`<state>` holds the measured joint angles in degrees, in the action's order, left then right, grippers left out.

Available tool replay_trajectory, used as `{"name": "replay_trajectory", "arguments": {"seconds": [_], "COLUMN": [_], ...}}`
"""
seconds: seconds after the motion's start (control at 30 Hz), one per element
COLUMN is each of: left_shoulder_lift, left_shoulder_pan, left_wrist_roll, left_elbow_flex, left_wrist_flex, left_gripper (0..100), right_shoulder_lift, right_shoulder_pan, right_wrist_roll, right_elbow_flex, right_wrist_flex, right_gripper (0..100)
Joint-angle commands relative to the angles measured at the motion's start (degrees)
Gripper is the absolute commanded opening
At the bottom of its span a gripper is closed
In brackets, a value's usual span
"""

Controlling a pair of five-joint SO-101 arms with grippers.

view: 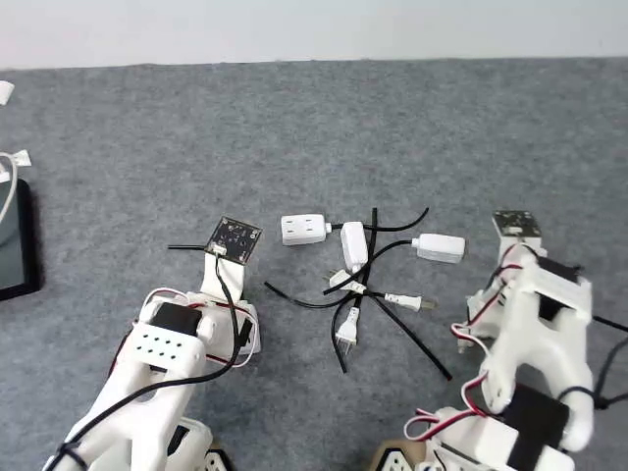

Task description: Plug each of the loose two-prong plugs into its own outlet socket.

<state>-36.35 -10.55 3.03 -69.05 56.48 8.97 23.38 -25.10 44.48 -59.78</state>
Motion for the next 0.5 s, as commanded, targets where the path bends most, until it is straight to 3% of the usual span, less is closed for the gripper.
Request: {"name": "replay_trajectory", "arguments": {"seconds": [0.0,0.47], "left_shoulder_lift": [0.9,0.9], "left_shoulder_pan": [0.6,0.6], "left_wrist_roll": [-0.7,-0.7], "left_elbow_flex": [-2.3,-2.3], "left_wrist_flex": [0.0,0.0], "left_gripper": [4,4], "right_shoulder_lift": [0.1,-0.5], "right_shoulder_pan": [-3.6,-6.2], "right_wrist_roll": [2.2,3.3], "right_elbow_flex": [-3.9,-3.9], "right_wrist_flex": [0.5,4.2], "right_gripper": [1.0,1.5]}}
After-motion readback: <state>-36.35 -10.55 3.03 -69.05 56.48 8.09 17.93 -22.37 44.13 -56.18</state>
